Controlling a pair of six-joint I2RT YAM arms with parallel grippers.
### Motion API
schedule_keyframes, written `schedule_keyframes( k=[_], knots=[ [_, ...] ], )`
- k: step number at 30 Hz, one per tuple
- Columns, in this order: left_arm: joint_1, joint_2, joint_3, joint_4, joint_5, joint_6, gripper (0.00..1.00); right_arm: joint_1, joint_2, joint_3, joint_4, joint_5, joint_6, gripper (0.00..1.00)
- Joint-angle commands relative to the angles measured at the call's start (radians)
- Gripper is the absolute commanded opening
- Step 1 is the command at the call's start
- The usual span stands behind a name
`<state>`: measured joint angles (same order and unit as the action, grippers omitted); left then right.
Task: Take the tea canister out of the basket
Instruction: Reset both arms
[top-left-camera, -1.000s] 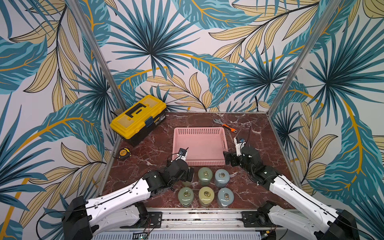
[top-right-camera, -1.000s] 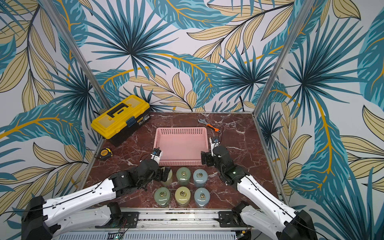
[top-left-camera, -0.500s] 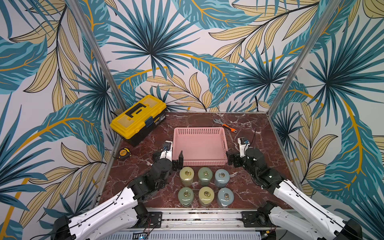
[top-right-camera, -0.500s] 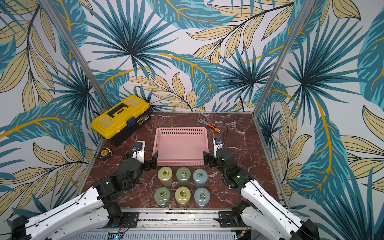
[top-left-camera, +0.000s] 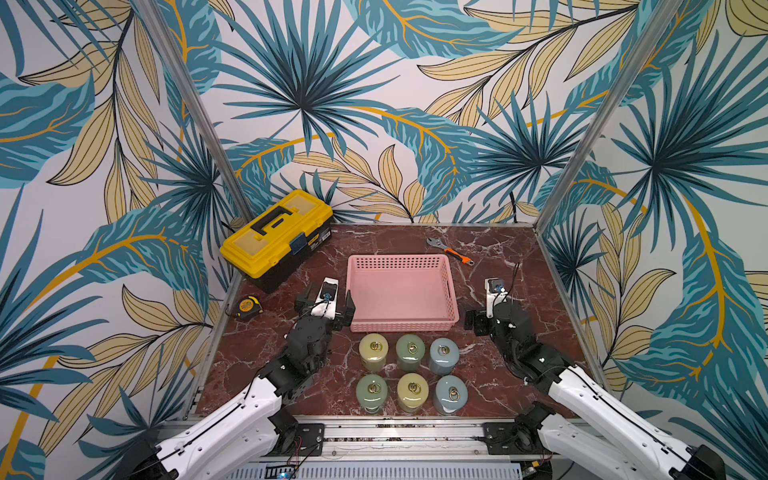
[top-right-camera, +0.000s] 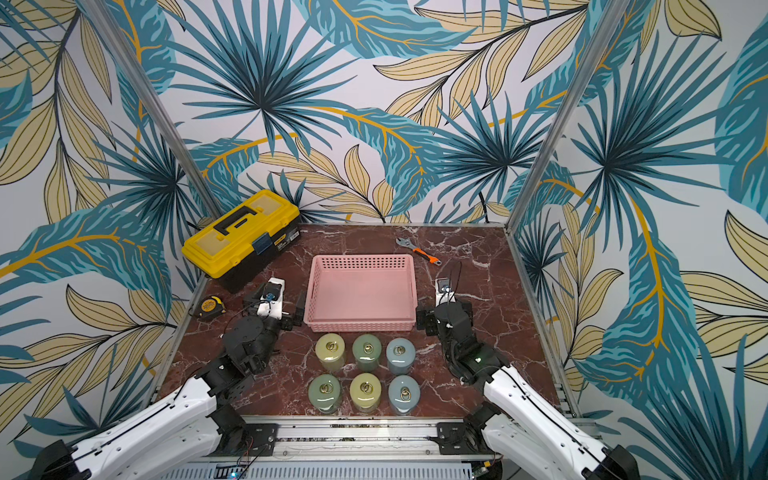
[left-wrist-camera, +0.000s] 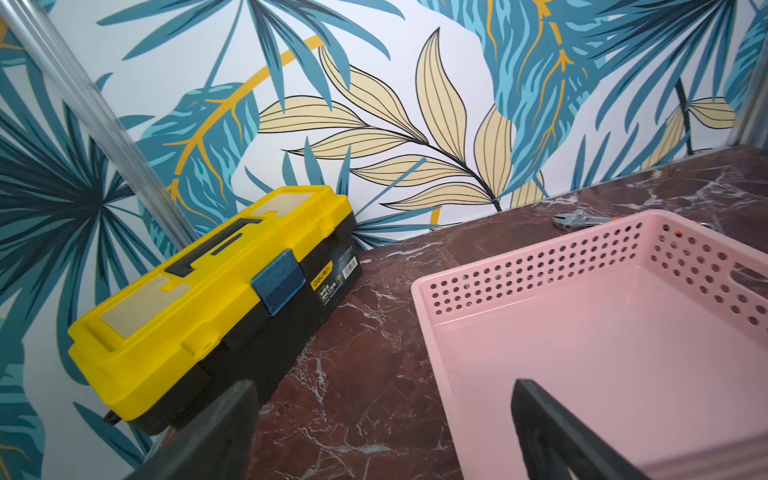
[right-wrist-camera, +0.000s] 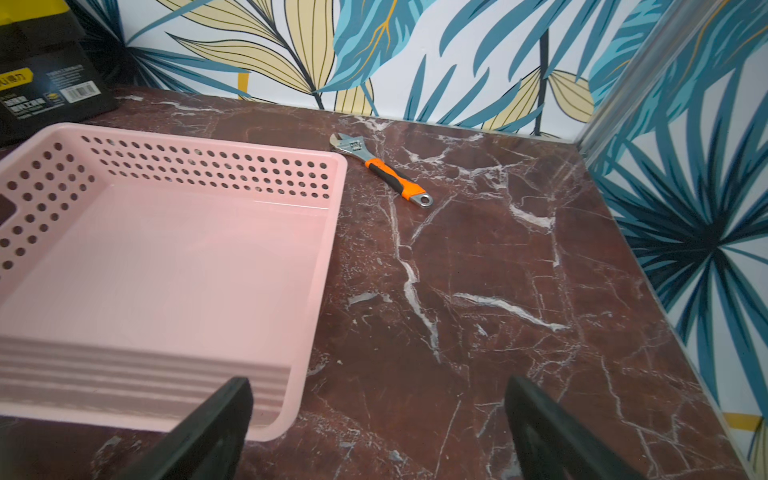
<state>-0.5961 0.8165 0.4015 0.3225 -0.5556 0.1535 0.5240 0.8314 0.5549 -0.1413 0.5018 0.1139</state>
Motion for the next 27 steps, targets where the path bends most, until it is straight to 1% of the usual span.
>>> schedule_keyframes(
  k=[1, 4, 7, 11, 15, 16, 18, 20, 23, 27],
  knots=[
    [0.123, 0.035, -0.048, 0.137, 0.127, 0.009, 1.0, -0.037, 0.003, -0.027, 0.061, 0.074, -0.052, 0.99],
    [0.251, 0.079, -0.063, 0.187, 0.232, -0.039, 1.0, -0.103, 0.018, -0.032, 0.066, 0.053, -0.048, 0.99],
    [0.376, 0.152, -0.074, 0.235, 0.33, -0.076, 1.0, -0.176, 0.027, -0.041, 0.077, 0.008, -0.031, 0.99],
    [0.487, 0.27, -0.079, 0.324, 0.433, -0.111, 1.0, -0.237, 0.029, -0.074, 0.14, -0.07, -0.022, 0.99],
    [0.529, 0.374, -0.072, 0.376, 0.474, -0.114, 1.0, -0.275, 0.048, -0.094, 0.2, -0.121, -0.018, 0.99],
    [0.54, 0.401, -0.08, 0.411, 0.485, -0.115, 1.0, -0.285, 0.054, -0.095, 0.211, -0.131, -0.016, 0.99],
    [0.567, 0.463, -0.102, 0.514, 0.545, -0.123, 1.0, -0.304, 0.067, -0.101, 0.239, -0.148, -0.018, 0.99],
    [0.591, 0.541, -0.121, 0.632, 0.571, -0.122, 1.0, -0.328, 0.084, -0.108, 0.275, -0.169, -0.016, 0.99],
    [0.642, 0.653, -0.123, 0.735, 0.648, -0.157, 1.0, -0.364, 0.116, -0.116, 0.326, -0.207, -0.004, 0.99],
    [0.674, 0.771, -0.127, 0.868, 0.664, -0.188, 1.0, -0.408, 0.168, -0.121, 0.405, -0.255, 0.007, 0.99]
  ],
)
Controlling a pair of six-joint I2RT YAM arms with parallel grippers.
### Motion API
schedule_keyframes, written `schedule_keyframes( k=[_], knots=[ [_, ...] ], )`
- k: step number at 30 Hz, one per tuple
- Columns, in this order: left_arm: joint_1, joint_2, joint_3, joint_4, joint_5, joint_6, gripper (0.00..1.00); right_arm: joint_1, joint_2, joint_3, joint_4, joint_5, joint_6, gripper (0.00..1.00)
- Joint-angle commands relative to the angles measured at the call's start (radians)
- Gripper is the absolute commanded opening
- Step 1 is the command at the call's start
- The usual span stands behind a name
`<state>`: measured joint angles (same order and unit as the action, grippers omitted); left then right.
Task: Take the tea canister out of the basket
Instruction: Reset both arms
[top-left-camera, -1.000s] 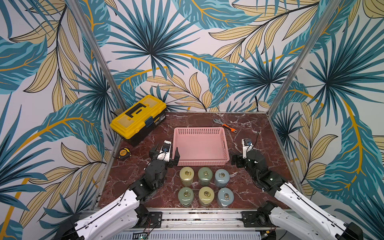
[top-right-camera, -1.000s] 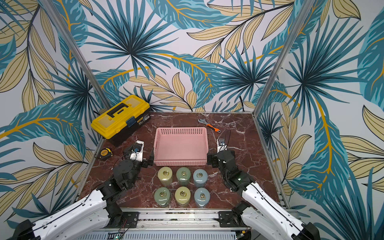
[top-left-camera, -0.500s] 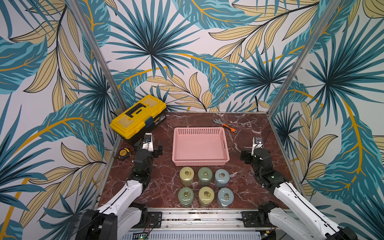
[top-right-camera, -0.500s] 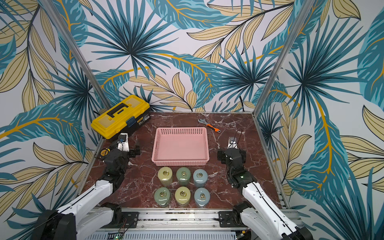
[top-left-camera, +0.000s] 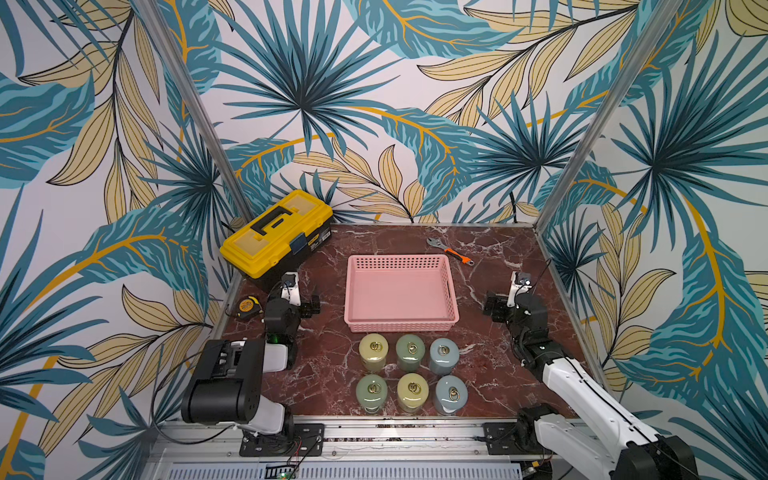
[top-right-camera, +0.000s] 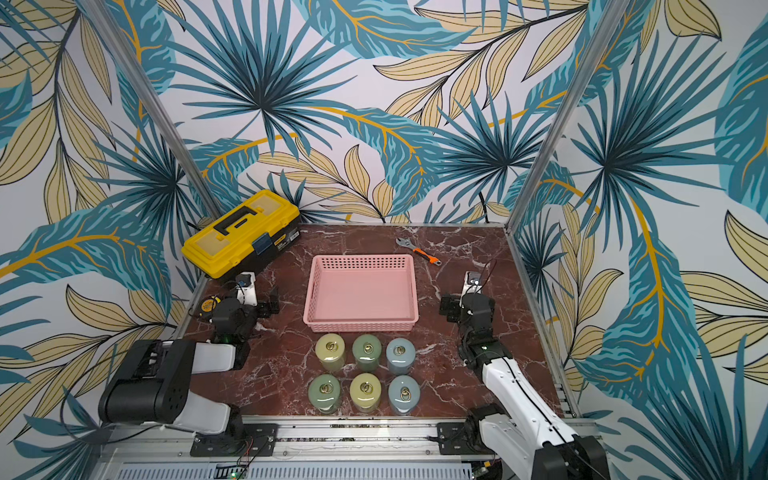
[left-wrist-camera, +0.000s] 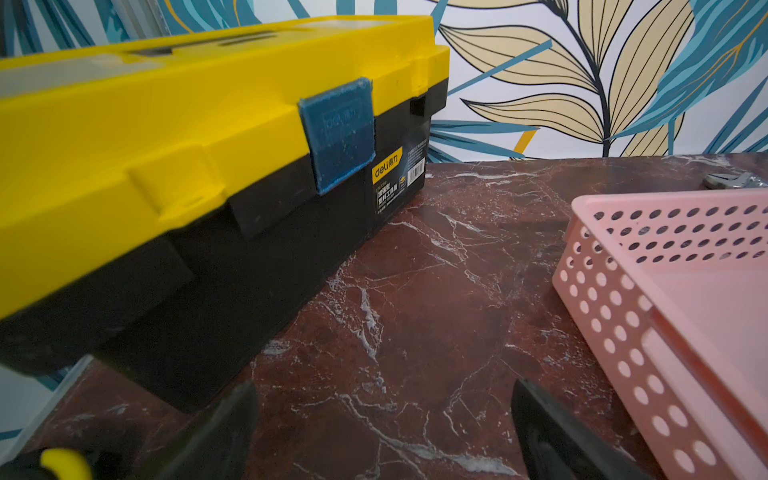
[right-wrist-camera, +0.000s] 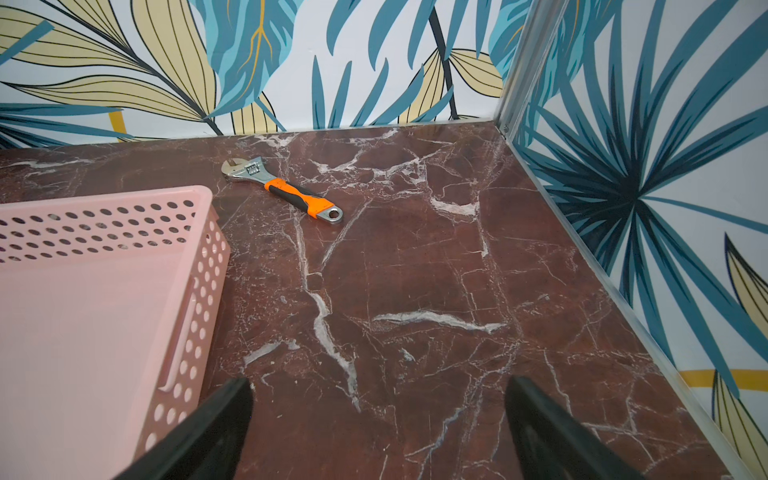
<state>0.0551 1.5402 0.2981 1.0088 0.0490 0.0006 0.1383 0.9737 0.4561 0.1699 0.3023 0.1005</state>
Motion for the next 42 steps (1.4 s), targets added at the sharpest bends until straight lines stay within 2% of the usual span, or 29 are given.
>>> schedule_keyframes(
  k=[1, 4, 20, 24, 25, 27, 29, 31, 42],
  knots=[
    [0.029, 0.025, -0.012, 0.121, 0.07, -0.038, 1.0, -0.034, 0.045, -0.022, 0.113, -0.065, 0.023, 0.99],
    [0.034, 0.025, 0.063, -0.018, 0.144, -0.014, 1.0, -0.056, 0.102, -0.023, 0.193, -0.098, 0.022, 0.99],
    [0.032, 0.023, 0.061, -0.019, 0.132, -0.017, 1.0, -0.098, 0.409, -0.035, 0.55, -0.068, -0.043, 0.99],
    [0.031, 0.023, 0.062, -0.019, 0.132, -0.016, 1.0, -0.104, 0.551, -0.074, 0.765, -0.058, -0.05, 0.99],
    [0.032, 0.023, 0.062, -0.019, 0.131, -0.017, 1.0, -0.104, 0.548, -0.082, 0.781, -0.063, -0.055, 0.99],
    [0.032, 0.023, 0.061, -0.019, 0.131, -0.017, 1.0, -0.104, 0.525, -0.057, 0.686, -0.052, -0.03, 0.99],
    [0.032, 0.022, 0.061, -0.019, 0.13, -0.016, 1.0, -0.104, 0.543, -0.07, 0.741, -0.057, -0.049, 0.99],
    [0.032, 0.022, 0.061, -0.019, 0.132, -0.017, 1.0, -0.103, 0.525, -0.057, 0.687, -0.052, -0.034, 0.99],
    [0.031, 0.023, 0.061, -0.018, 0.129, -0.015, 1.0, -0.103, 0.527, -0.06, 0.699, -0.05, -0.039, 0.99]
  ],
)
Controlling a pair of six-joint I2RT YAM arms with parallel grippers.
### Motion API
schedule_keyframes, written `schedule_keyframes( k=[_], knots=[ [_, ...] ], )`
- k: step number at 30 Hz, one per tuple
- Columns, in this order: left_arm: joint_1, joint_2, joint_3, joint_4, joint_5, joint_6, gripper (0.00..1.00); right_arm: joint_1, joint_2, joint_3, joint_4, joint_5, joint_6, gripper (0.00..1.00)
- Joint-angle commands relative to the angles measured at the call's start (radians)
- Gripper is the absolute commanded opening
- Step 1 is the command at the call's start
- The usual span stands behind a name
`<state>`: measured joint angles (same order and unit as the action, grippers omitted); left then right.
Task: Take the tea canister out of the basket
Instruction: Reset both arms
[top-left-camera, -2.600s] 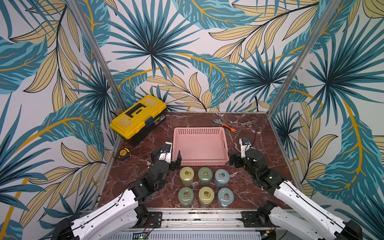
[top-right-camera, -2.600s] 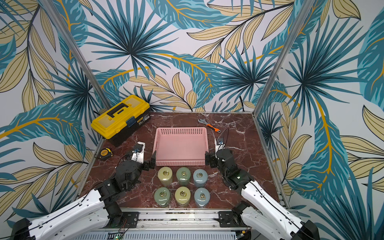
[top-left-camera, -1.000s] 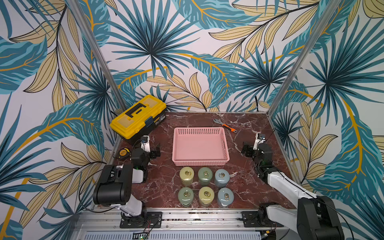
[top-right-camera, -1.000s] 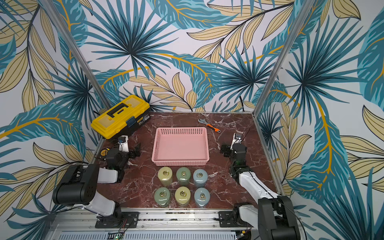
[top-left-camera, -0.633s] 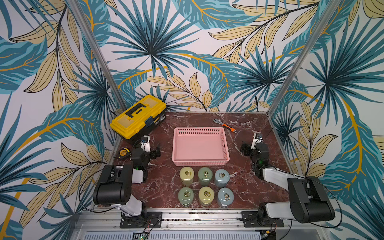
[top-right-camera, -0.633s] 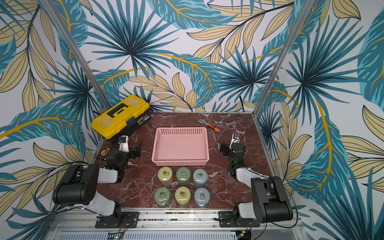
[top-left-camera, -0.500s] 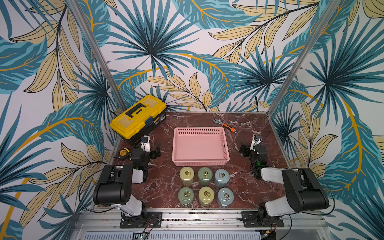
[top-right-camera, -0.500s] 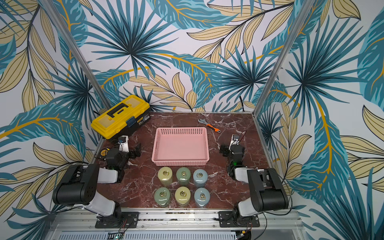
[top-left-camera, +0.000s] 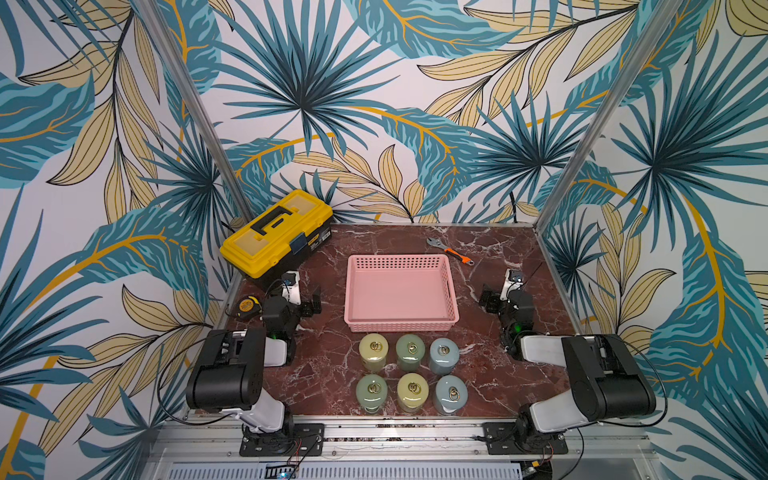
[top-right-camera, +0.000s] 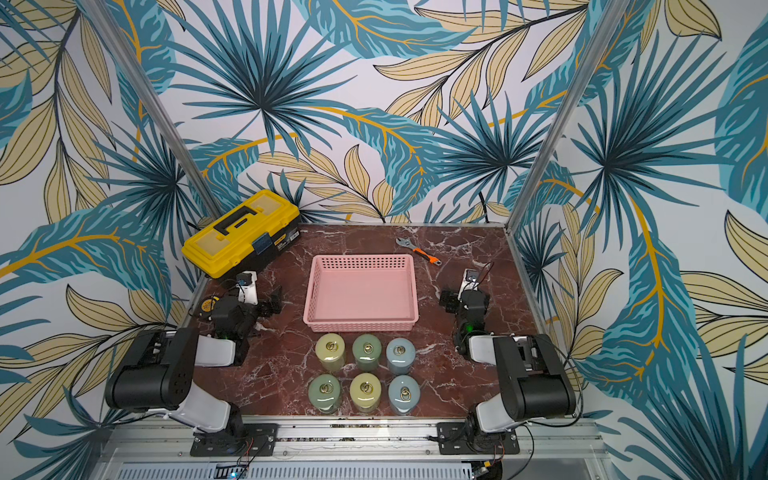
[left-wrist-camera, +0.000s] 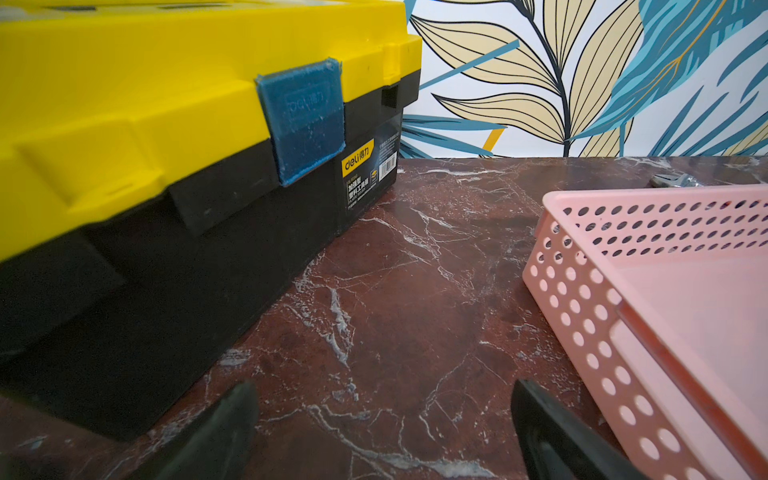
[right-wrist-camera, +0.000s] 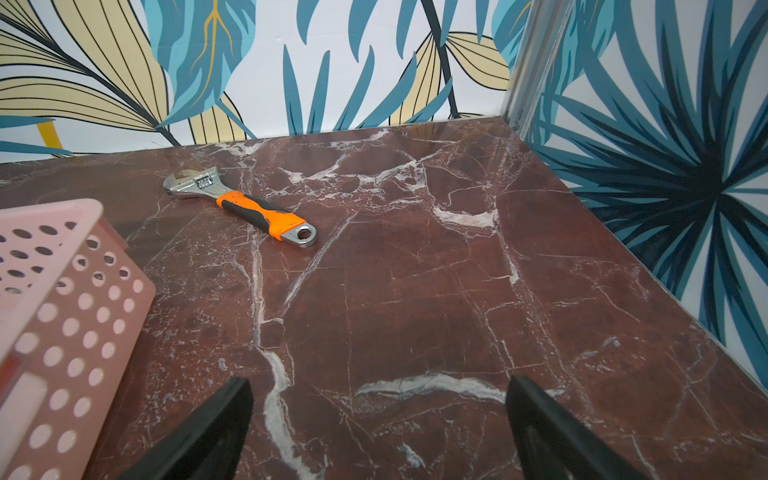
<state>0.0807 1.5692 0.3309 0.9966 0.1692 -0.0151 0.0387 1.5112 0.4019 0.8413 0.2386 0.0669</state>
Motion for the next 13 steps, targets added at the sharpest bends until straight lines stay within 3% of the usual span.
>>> schedule_keyframes(
  k=[1, 13],
  knots=[
    [0.005, -0.007, 0.028, -0.007, 0.009, 0.0, 1.0, -0.003, -0.011, -0.006, 0.028, 0.014, -0.005, 0.99],
    [0.005, -0.007, 0.028, -0.008, 0.007, 0.0, 1.0, -0.003, -0.011, -0.006, 0.028, 0.01, -0.006, 0.99]
  ],
)
